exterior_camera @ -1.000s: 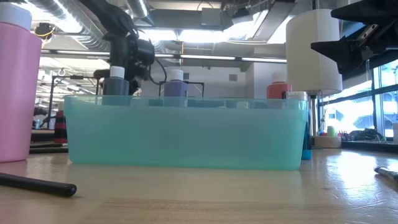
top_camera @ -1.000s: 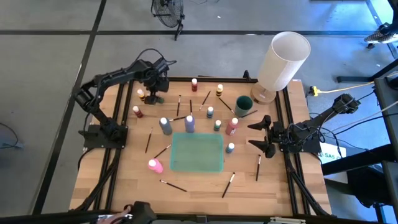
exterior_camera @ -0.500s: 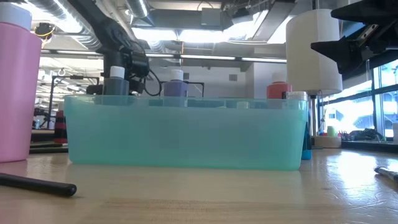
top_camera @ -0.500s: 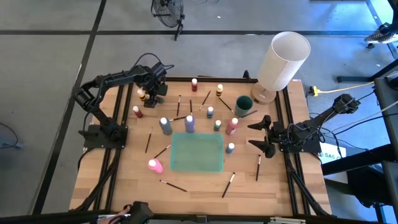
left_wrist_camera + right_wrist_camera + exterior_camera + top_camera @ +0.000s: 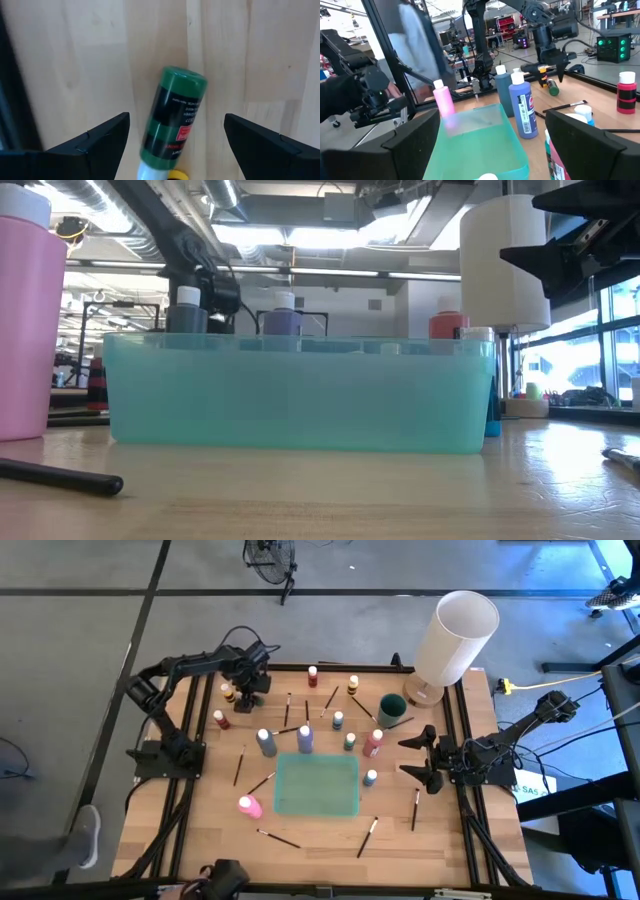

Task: Pick & Place Paint Supplies
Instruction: Put the green paint bottle into the light green bin

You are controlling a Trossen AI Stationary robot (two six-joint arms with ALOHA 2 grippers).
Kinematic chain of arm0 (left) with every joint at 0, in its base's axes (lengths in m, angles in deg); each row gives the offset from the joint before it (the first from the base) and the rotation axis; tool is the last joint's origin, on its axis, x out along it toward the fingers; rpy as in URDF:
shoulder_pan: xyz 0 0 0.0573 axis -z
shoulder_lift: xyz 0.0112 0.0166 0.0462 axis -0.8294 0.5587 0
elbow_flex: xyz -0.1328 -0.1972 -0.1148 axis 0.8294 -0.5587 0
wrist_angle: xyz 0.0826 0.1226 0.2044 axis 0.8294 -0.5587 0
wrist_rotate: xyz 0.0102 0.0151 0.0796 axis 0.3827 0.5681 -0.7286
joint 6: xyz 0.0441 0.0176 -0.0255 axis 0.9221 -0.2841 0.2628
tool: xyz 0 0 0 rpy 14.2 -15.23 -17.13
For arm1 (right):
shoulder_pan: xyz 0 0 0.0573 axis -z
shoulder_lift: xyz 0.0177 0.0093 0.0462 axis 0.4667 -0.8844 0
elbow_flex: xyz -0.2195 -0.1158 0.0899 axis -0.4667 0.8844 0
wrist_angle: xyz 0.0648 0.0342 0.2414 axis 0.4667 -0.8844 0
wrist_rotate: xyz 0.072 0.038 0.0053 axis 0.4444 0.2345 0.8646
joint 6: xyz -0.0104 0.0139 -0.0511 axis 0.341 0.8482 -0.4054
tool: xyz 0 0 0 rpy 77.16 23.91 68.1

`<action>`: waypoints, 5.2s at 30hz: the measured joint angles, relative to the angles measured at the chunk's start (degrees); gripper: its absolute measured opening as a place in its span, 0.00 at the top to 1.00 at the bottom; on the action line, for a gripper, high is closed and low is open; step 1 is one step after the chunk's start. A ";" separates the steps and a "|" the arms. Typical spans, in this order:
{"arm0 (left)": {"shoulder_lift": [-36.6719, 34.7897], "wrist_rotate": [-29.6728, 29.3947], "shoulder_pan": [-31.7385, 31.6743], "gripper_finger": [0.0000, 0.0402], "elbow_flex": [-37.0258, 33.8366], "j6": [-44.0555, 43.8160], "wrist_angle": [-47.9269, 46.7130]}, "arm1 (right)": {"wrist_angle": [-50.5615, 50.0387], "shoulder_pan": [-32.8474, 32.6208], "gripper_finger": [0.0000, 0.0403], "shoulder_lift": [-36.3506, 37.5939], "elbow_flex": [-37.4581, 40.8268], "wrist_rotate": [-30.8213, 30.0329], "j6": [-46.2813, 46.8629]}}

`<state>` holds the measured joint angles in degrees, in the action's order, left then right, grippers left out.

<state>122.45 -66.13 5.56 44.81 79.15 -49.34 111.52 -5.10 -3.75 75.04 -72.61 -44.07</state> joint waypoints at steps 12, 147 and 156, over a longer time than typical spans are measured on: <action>7.91 -4.76 -0.15 0.20 0.24 -0.86 0.09 | -0.05 -0.01 0.09 0.00 0.00 0.00 0.00; -0.58 29.73 46.34 0.73 -6.73 -58.30 131.91 | 18.51 10.90 0.16 -58.18 -49.68 5.35 -41.77; 1.73 30.32 45.79 0.73 -4.53 -59.23 131.88 | 17.14 10.69 0.21 -58.18 -49.68 7.01 -41.14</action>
<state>124.18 -35.80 51.35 40.27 19.92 82.54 128.66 5.59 -61.93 25.36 -65.60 -85.20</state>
